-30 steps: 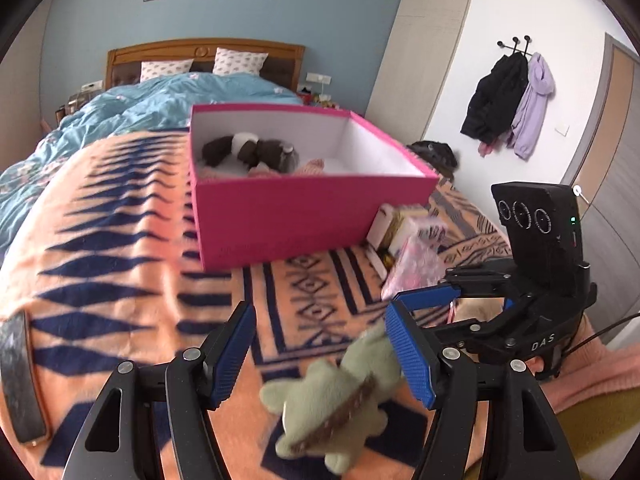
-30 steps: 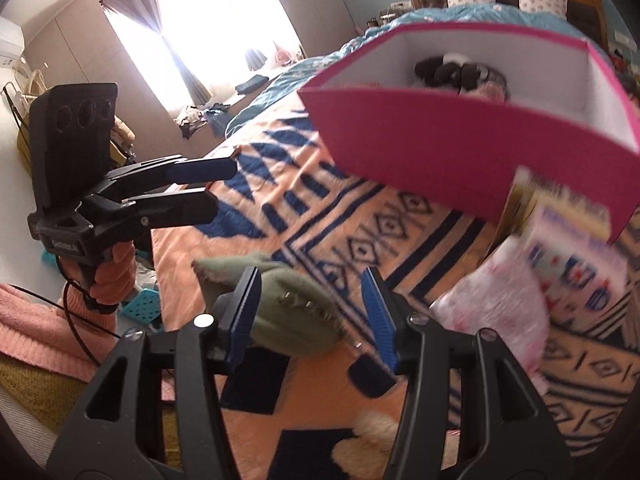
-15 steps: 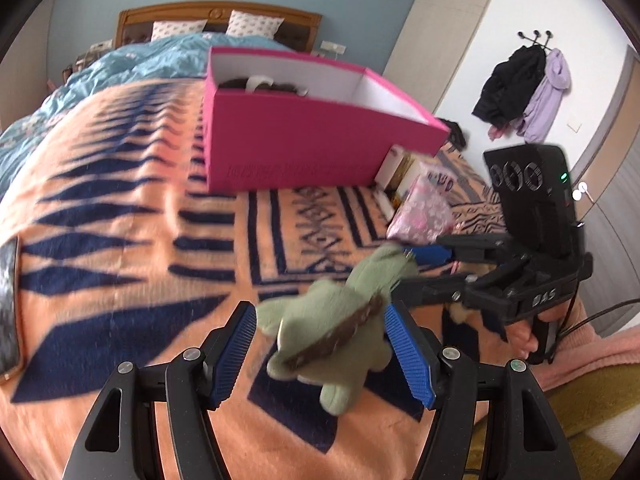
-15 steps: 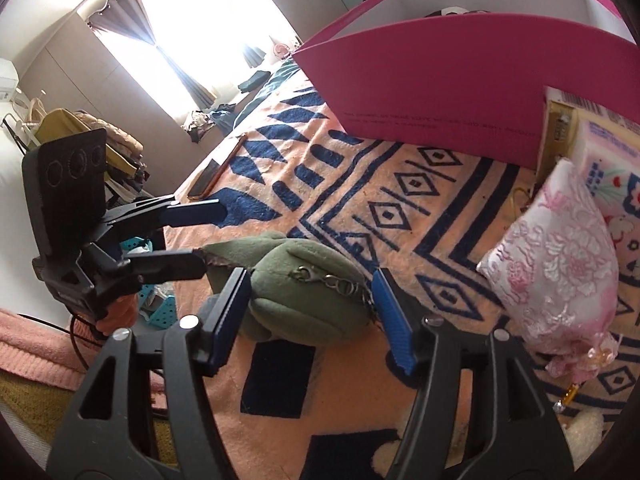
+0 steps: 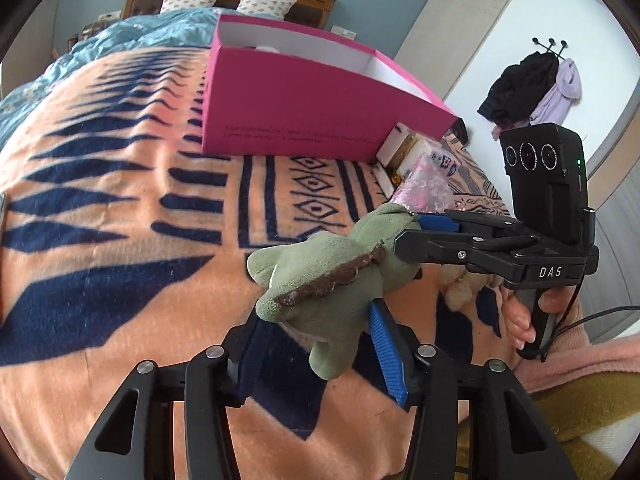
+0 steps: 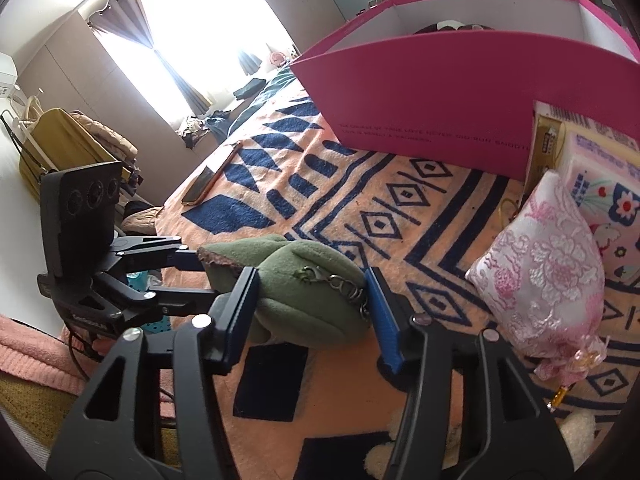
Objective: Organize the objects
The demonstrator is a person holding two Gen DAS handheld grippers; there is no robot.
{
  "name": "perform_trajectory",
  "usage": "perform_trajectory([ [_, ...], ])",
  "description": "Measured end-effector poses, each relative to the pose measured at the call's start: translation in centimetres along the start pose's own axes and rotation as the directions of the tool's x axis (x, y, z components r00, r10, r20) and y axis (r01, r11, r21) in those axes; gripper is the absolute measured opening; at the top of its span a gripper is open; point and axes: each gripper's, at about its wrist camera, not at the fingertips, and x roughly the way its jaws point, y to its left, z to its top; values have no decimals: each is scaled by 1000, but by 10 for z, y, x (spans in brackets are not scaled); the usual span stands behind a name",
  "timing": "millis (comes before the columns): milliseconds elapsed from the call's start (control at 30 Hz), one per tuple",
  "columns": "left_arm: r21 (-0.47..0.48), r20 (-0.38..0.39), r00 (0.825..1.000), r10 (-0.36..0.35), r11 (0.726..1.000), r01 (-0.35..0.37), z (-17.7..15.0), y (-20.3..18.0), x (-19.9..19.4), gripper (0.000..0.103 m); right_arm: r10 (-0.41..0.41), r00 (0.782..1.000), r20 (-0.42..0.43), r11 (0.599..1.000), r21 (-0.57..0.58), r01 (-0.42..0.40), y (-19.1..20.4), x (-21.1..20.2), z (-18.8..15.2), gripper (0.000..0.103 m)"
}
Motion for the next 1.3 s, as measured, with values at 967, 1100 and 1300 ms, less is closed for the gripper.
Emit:
perform_trajectory([
  [967, 186, 255, 967, -27, 982, -22, 97, -40, -45, 48, -85, 962, 258, 992, -69, 106, 14, -82, 69, 56],
  [1100, 210, 294, 956, -16, 977, -49, 116, -44, -55, 48, -87, 953, 291, 987, -101, 121, 21, -90, 86, 56],
  [1300, 221, 322, 947, -3, 972, -73, 143, -39, -59, 48, -82, 945, 316, 984, -127, 127, 21, -96, 115, 56],
])
